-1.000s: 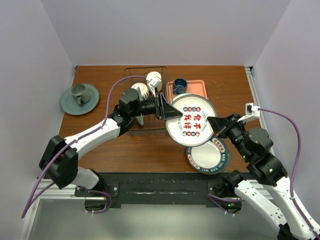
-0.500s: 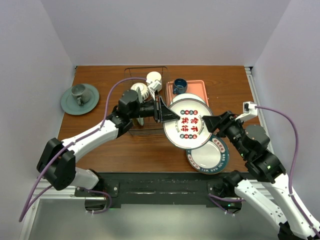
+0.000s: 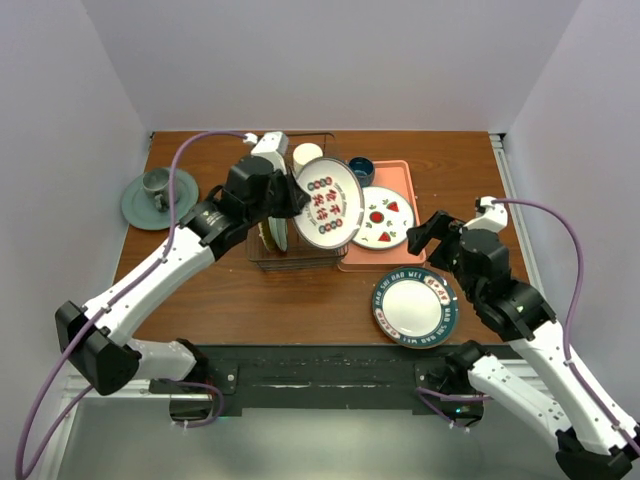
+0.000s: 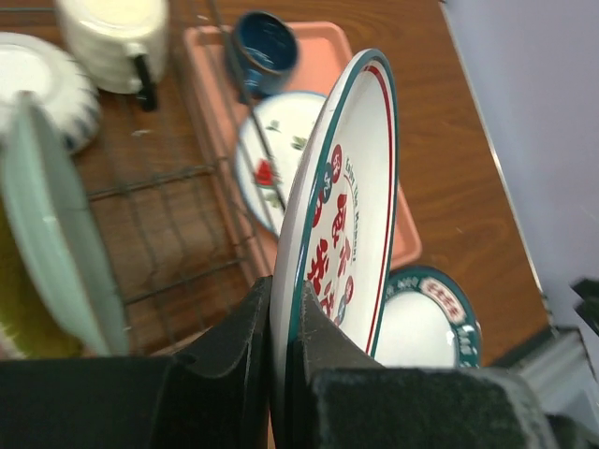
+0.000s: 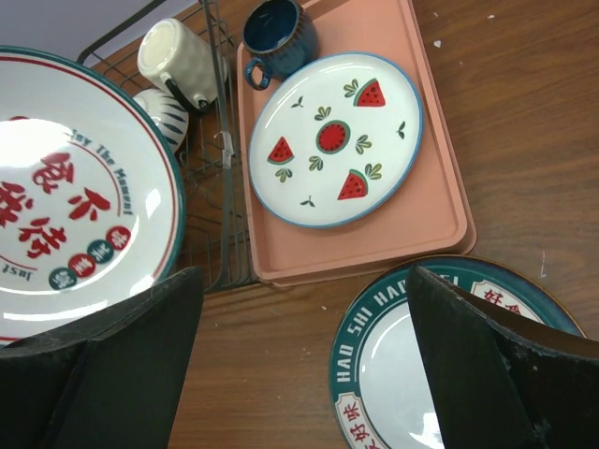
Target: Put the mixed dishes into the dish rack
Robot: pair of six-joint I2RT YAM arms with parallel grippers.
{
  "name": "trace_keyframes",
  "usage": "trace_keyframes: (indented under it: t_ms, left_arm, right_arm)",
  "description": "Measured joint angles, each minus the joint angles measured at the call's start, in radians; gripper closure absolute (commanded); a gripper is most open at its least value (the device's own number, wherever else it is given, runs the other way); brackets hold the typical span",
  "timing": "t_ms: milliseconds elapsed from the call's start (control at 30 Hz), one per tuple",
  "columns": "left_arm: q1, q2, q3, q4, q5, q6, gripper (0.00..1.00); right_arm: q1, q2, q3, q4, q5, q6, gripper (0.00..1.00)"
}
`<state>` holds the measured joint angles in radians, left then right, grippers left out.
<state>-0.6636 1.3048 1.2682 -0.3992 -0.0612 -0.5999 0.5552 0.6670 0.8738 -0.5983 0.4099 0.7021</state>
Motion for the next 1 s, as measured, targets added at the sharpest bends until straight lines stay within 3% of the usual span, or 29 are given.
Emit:
trace_keyframes:
  t_ms: [300,600,1000]
  left_arm:
    - [0.000,0.038,0.145,-0.251,-0.376,0.010,1.00]
    - [-0.060,0.198,0.327,-0.428,-0.629,0.020,1.00]
    - [-0.115,0.361,0.392,-0.581,-0.795,-0.002,1.00]
  right_arm:
    - [0.000,-0.005,0.000,0.000,0.009,0.002,0.08]
    - [0.000,0.014,-0.014,0.003,0.018,0.006,0.08]
    - [0.000,0.033,-0.024,0.008,0.018,0.014,0.08]
